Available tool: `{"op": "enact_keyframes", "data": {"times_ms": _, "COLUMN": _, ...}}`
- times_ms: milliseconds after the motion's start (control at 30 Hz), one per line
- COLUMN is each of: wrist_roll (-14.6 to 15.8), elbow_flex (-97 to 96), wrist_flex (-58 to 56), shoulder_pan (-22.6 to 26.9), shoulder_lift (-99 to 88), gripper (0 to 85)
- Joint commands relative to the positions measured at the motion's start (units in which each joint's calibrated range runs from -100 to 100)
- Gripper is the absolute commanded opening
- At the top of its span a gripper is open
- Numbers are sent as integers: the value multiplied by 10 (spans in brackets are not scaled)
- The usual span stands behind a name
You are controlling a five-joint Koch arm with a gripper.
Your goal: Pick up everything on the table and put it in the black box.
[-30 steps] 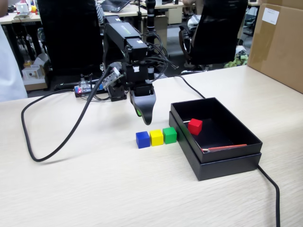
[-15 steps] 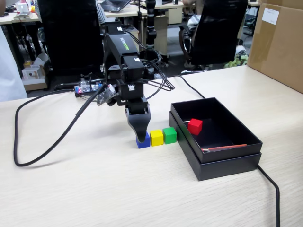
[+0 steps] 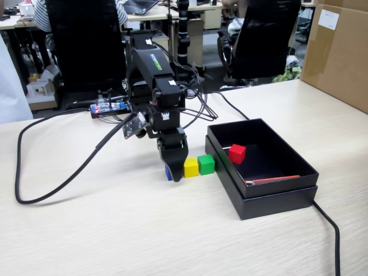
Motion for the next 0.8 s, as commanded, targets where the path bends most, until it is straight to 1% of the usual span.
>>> {"op": "enact_keyframes", "data": {"times_ms": 0, "wrist_roll": 1, "elbow_flex": 52, "wrist_flex": 8, "shoulder_pan": -2, "shoulder_lift": 3, "gripper": 351}}
{"op": "enact_keyframes", "data": {"times_ms": 67, "wrist_roll": 1, "elbow_flex": 54, "wrist_flex": 23, "shoulder_pan": -4, "shoulder_lift": 11, "gripper": 301}}
{"op": "enact_keyframes", "data": {"times_ms": 167, "wrist_roll": 1, "elbow_flex": 54, "wrist_flex": 48, "shoulder_pan": -8, "shoulder_lift": 14, "gripper": 170}}
{"op": "enact_keyframes", "data": {"times_ms": 333, "wrist_roll": 0, "elbow_flex": 56, "wrist_flex": 51, "shoulder_pan": -12, "shoulder_lift": 1, "gripper": 164}}
{"op": "enact_keyframes", "data": {"times_ms": 567, "wrist_roll": -17, "elbow_flex": 49, "wrist_flex": 51, "shoulder_pan": -16, "shoulder_lift": -168, "gripper": 164}}
{"op": "enact_keyframes", "data": {"times_ms": 667, "wrist_roll": -18, "elbow_flex": 66, "wrist_flex": 49, "shoulder_pan": -3, "shoulder_lift": -233, "gripper": 164}}
{"op": "enact_keyframes", "data": {"times_ms": 767, "wrist_roll": -17, "elbow_flex": 91, "wrist_flex": 49, "shoulder_pan": 30, "shoulder_lift": -280, "gripper": 165}}
